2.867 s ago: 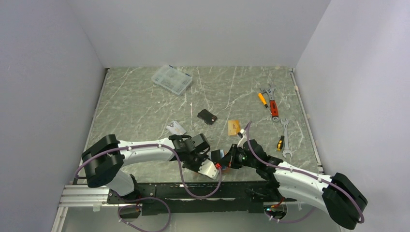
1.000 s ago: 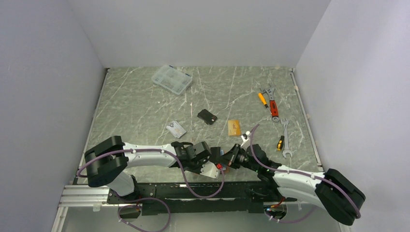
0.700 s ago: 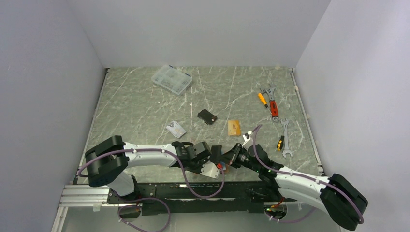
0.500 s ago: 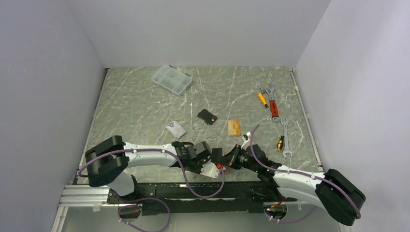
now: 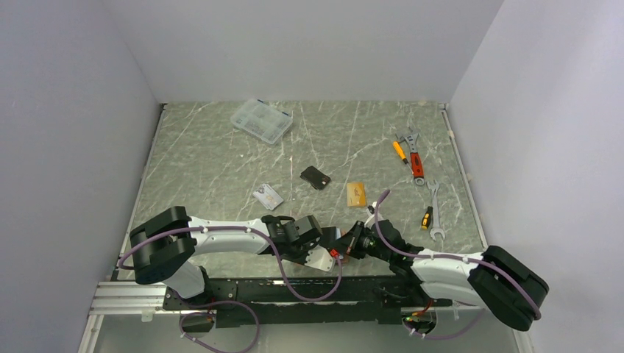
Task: Put the credit cards into the card holder
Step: Insert the credit card into the card holder.
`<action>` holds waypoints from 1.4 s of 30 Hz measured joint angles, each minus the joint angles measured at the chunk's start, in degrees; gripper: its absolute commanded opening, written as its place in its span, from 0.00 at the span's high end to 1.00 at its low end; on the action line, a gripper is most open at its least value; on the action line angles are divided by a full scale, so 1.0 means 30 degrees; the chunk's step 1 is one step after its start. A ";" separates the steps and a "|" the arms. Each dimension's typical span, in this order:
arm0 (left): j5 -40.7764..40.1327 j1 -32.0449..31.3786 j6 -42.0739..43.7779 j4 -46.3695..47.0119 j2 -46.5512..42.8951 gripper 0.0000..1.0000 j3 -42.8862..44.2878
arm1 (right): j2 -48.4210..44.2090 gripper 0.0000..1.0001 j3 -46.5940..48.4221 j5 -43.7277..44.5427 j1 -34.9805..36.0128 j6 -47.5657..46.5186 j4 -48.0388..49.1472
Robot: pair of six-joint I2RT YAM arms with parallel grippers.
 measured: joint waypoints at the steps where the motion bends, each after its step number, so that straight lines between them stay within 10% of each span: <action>1: 0.0000 0.0000 0.0000 0.0000 0.0000 1.00 0.0000 | 0.0291 1.00 0.0000 -0.0029 0.0015 0.0036 0.0255; 42: -0.0146 -0.0102 0.0000 -0.0007 -0.0007 1.00 0.0000 | 0.0663 1.00 0.0000 -0.1413 0.0474 0.0984 -0.0364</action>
